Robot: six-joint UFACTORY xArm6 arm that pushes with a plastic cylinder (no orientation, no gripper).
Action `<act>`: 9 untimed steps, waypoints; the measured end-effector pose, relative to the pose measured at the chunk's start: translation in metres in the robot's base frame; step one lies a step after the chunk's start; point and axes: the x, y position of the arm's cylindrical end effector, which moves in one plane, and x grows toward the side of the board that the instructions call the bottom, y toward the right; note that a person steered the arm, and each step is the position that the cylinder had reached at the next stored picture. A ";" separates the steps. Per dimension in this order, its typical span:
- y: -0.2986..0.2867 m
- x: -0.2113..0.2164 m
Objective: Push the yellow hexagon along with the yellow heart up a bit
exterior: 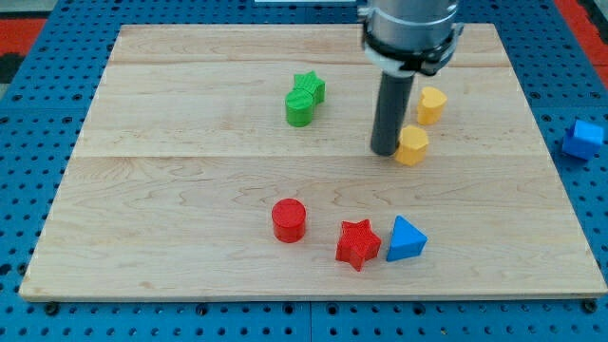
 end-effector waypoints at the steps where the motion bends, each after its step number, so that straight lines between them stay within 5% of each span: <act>1: 0.012 0.012; 3: 0.035 0.063; 7: 0.031 0.007; 9: 0.112 0.012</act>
